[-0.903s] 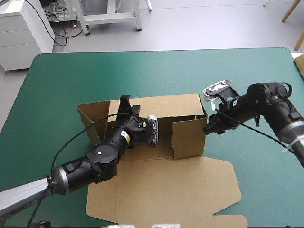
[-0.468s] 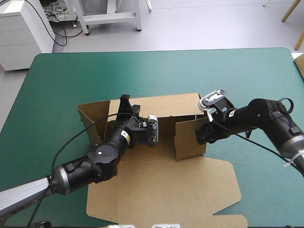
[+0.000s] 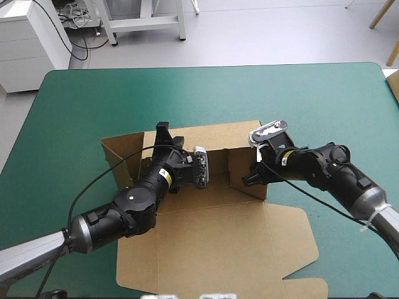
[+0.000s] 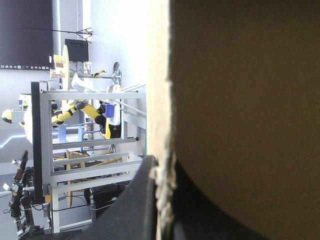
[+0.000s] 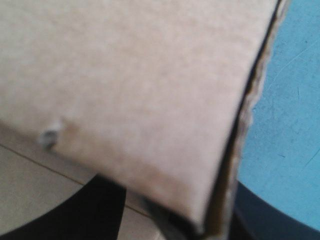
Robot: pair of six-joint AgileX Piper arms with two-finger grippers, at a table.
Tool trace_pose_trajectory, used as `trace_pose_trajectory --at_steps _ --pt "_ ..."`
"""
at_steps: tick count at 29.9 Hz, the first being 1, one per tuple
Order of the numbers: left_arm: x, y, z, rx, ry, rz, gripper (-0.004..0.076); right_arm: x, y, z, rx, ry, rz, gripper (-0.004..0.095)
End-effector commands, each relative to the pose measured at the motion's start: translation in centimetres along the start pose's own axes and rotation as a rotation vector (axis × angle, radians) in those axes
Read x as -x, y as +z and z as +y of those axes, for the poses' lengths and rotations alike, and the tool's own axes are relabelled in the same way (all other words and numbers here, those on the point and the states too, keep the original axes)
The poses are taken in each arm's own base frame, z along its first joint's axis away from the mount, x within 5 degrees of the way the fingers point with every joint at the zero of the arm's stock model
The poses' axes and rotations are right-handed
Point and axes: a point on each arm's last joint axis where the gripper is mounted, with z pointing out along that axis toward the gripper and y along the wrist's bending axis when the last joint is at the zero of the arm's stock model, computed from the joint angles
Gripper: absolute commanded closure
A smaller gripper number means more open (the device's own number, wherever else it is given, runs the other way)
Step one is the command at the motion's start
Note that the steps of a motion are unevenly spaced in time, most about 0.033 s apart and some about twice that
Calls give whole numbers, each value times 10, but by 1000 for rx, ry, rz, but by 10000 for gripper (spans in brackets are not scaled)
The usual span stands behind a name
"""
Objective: Fold the box
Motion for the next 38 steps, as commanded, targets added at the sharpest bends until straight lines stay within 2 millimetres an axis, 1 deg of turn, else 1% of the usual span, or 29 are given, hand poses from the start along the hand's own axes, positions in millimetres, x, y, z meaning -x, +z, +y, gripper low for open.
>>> trace_pose_trajectory --at_steps 1,2,5,6,8,9,12,20,22,25,26,28,31,33,38 --pt "7 -9 13 34 -40 -67 731 7 -6 1 -19 18 -148 505" --pt "7 -9 13 33 -39 -71 731 5 -4 1 -14 27 -146 522" --pt "8 -9 13 30 -39 -83 731 0 0 2 -5 43 -134 659" --pt "9 -9 13 30 -38 -85 731 0 0 2 -1 49 -135 752" --pt "11 -10 12 28 -36 -92 731 1 -1 2 2 56 -144 900" --pt "11 -10 12 28 -35 -91 731 2 -2 3 8 70 -160 924" --pt "11 -10 12 27 -37 -91 731 5 -5 4 19 93 -194 926" --pt "13 -10 11 26 -29 -111 731 6 -5 3 16 134 -213 925" --pt "13 -10 11 25 -25 -111 715 7 -5 3 16 151 -220 925" --pt "13 -12 12 26 -29 -112 622 7 -4 2 9 165 -221 925" --pt "15 -15 12 29 -28 -120 572 7 -4 1 2 166 -220 925" --pt "20 -24 13 37 -27 -156 464 7 -3 0 -13 178 -218 925" --pt "28 -42 15 52 -27 -212 344 9 -3 -3 -40 177 -218 925" --pt "32 -55 15 64 -27 -236 323 11 -2 -4 -45 171 -220 925" --pt "35 -80 13 94 -20 -199 323 20 -1 -4 -47 167 -221 925"
